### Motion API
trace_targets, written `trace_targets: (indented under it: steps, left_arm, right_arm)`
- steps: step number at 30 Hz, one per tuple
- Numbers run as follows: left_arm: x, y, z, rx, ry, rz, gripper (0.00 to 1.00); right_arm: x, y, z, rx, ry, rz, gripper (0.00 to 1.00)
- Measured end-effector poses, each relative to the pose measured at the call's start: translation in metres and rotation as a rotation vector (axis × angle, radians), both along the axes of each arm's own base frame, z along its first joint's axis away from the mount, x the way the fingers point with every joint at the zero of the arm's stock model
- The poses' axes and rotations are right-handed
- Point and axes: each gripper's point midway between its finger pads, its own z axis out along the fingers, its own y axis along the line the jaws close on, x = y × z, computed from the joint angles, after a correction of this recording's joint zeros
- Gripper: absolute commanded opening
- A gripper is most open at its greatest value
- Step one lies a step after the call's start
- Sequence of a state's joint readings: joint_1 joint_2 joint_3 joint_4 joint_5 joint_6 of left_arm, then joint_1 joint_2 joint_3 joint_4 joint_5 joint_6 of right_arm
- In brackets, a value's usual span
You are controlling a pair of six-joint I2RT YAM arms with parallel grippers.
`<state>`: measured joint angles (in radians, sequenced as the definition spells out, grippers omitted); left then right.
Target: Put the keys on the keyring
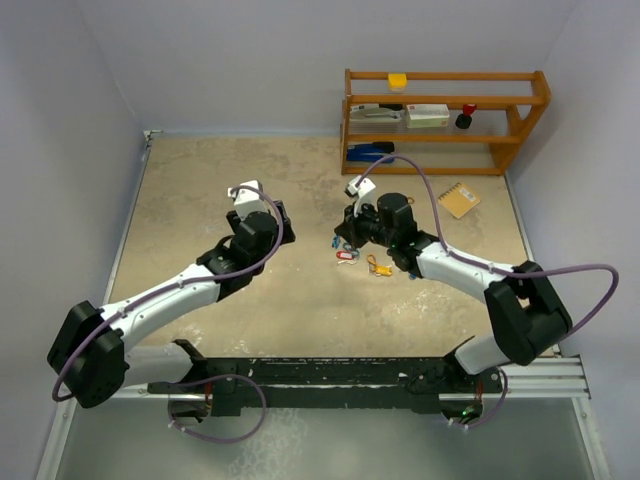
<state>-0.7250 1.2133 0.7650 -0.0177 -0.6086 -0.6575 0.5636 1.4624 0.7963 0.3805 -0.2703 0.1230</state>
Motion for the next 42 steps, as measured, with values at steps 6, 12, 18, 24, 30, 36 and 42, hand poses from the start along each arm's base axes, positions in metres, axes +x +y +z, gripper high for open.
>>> trace_targets:
  steps: [6, 12, 18, 24, 30, 36, 42]
  left_arm:
    - [-0.004, 0.007, -0.014, 0.017, 0.023, 0.023, 0.74]
    - [-0.008, 0.008, -0.026, 0.007, 0.029, 0.013, 0.74]
    - [-0.012, 0.003, -0.029, -0.017, 0.029, -0.02, 0.74]
    - [-0.012, -0.002, -0.022, -0.044, 0.014, -0.041, 0.74]
    - [-0.013, -0.003, -0.017, -0.055, 0.005, -0.047, 0.74]
    - [-0.014, -0.002, -0.019, -0.049, 0.012, -0.05, 0.74]
    - [-0.016, 0.0, -0.02, -0.027, 0.028, -0.053, 0.75]
  right_arm:
    - [0.011, 0.008, -0.024, -0.008, 0.042, -0.006, 0.0]
    - [0.032, 0.022, -0.044, -0.008, 0.074, -0.014, 0.0]
    - [0.062, 0.042, -0.045, 0.024, 0.062, -0.023, 0.0]
    - [0.094, 0.058, -0.04, 0.051, 0.034, -0.039, 0.01]
    - [0.112, 0.059, -0.042, 0.063, 0.037, -0.074, 0.4]
    - [0.118, 0.046, -0.041, 0.068, 0.038, -0.125, 0.66]
    - [0.095, 0.007, -0.012, 0.075, 0.016, -0.245, 0.89]
